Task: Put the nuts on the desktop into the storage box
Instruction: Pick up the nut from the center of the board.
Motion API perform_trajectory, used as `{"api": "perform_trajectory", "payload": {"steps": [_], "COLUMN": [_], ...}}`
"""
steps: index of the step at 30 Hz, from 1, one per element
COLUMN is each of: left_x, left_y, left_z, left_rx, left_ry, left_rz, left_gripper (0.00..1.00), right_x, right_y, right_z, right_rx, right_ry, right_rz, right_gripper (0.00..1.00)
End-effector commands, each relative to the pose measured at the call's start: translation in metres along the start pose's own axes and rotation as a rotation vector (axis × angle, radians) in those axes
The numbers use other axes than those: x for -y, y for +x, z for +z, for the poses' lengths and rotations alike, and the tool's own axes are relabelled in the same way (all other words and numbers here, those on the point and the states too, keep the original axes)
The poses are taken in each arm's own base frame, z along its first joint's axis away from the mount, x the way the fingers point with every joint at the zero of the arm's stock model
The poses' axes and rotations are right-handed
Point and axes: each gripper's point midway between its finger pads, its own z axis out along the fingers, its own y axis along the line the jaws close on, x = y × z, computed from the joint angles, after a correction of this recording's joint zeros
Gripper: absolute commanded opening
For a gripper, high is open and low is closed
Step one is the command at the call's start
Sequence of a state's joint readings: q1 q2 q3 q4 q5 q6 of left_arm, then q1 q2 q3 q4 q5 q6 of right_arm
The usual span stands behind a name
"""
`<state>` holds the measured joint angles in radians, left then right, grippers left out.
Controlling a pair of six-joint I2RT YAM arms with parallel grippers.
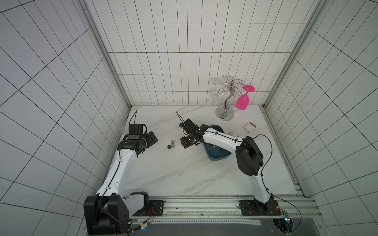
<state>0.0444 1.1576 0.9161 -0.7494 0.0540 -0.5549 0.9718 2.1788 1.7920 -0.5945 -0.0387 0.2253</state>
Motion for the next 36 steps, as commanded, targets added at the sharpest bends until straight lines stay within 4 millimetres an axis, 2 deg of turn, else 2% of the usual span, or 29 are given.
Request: {"api": "perform_trajectory", "payload": {"steps": [1, 14, 21, 26, 28, 30, 32, 36], "left_x": [0.002, 0.006, -0.003, -0.005, -0.005, -0.004, -0.003, 0.004], "left_y": [-0.002, 0.000, 0.001, -0.001, -0.002, -0.003, -0.003, -0.001], "left_z": [-0.008, -0.017, -0.016, -0.015, -0.015, -0.015, -0.015, -0.012], "left_rx": [0.001, 0.009, 0.015, 0.019, 0.019, 0.021, 0.018, -0.006], "left_ry": [0.016, 0.050, 0.002, -0.005, -0.007, -0.003, 0.002, 0.039], "left_rz": [0.021, 0.035, 0.060, 0.065, 0.065, 0.065, 0.062, 0.059], "left_gripper": [0.98, 0.98, 0.98, 0.98, 0.98, 0.98, 0.98, 0.98], "right_x": [-0.016, -0.037, -0.044, -0.046, -0.048, -0.048, -0.046, -0.041], "right_y": [-0.004, -0.012, -0.018, -0.016, -0.017, -0.016, -0.017, -0.023], "right_z": [0.006, 0.056, 0.074, 0.082, 0.082, 0.080, 0.078, 0.052], "right_rx": [-0.009, -0.037, -0.035, -0.044, -0.042, -0.042, -0.042, -0.009], "right_ry": [0.007, 0.020, 0.009, 0.003, 0.002, 0.010, 0.019, 0.034], "right_rz": [-0.062, -0.145, -0.153, -0.154, -0.161, -0.169, -0.173, -0.162], "right_gripper": [0.59, 0.60, 0.60, 0.56, 0.48, 0.33, 0.24, 0.19]}}
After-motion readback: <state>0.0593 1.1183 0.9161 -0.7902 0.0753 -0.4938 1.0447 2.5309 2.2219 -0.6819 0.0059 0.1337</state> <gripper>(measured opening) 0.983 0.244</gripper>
